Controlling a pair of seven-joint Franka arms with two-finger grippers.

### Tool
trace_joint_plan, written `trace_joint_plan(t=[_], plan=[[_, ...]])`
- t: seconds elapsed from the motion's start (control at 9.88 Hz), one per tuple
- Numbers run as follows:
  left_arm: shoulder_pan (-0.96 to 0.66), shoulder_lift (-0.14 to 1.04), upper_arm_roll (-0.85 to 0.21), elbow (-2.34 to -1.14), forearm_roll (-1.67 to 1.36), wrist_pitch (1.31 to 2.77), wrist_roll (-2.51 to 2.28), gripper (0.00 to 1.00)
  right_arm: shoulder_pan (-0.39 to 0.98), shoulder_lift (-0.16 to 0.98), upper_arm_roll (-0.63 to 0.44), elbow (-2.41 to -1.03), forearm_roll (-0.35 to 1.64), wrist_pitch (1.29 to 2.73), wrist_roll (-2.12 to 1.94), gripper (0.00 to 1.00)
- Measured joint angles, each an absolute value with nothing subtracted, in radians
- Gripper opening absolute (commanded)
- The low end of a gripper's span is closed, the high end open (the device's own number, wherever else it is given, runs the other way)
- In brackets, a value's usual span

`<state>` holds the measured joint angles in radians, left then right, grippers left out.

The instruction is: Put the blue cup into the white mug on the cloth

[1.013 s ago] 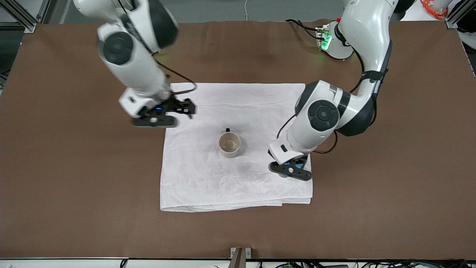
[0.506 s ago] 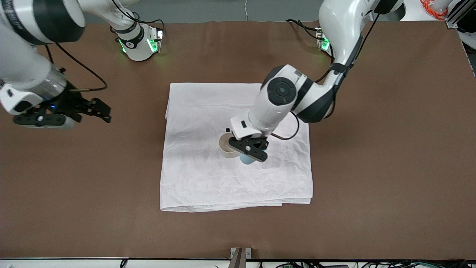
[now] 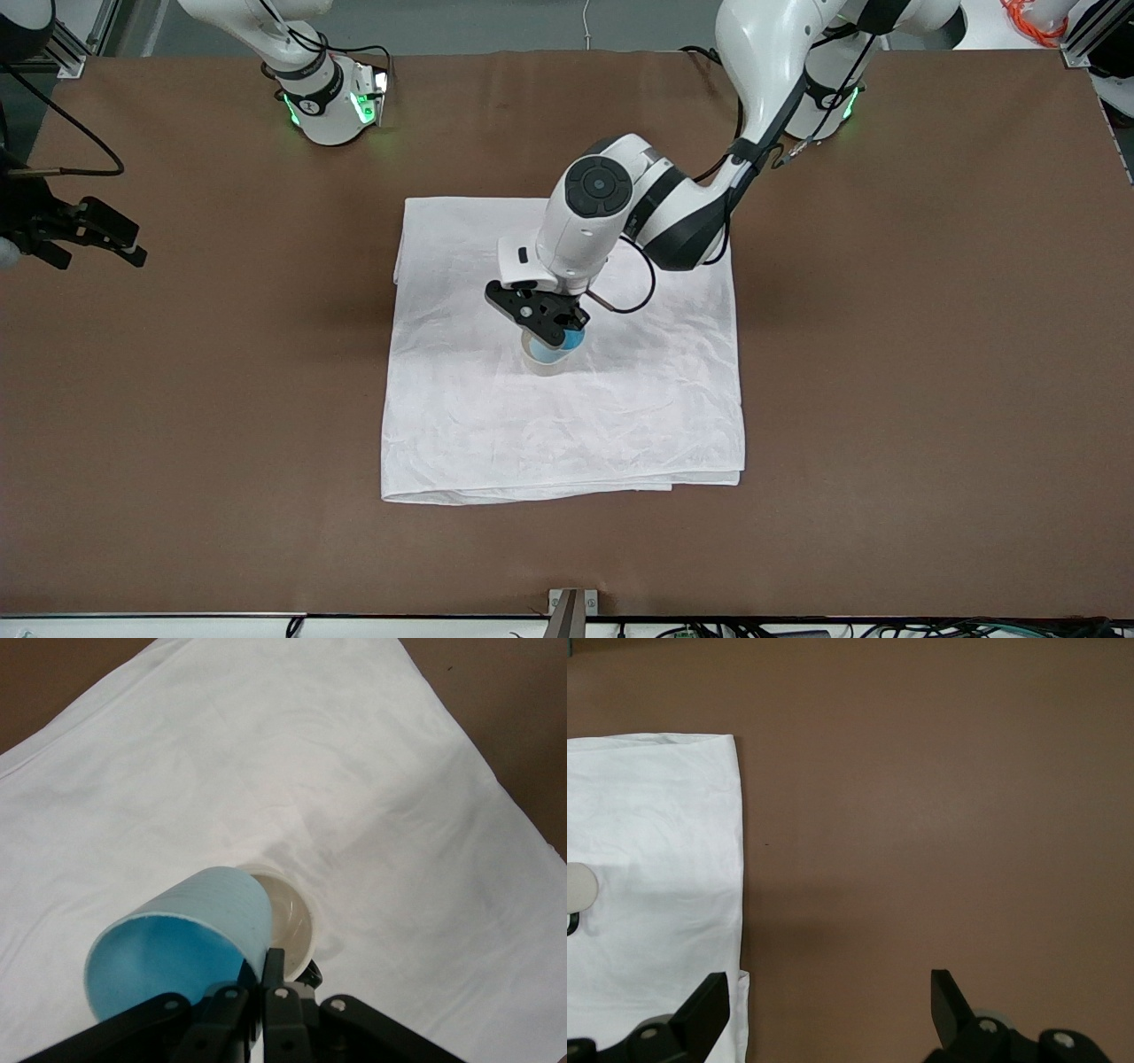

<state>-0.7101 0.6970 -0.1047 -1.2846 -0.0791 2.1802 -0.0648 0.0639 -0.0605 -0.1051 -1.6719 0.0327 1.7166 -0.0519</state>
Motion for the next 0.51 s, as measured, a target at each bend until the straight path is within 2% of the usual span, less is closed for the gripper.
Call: trace_joint_plan(t=[0.2, 0.51], plan=[[-0.718, 0.715, -0.105, -1.285, -0.059, 2.199, -0.047, 0.0, 0.064, -0.061, -0.102, -1.608, 0.033, 1.661, -0.051, 0.99], [-0.723, 0.718, -0.106, -1.284, -0.026, 2.2, -0.039, 0.0, 0.063, -0.05, -0.101, -1.585, 0.032, 1.654, -0.051, 1.0]])
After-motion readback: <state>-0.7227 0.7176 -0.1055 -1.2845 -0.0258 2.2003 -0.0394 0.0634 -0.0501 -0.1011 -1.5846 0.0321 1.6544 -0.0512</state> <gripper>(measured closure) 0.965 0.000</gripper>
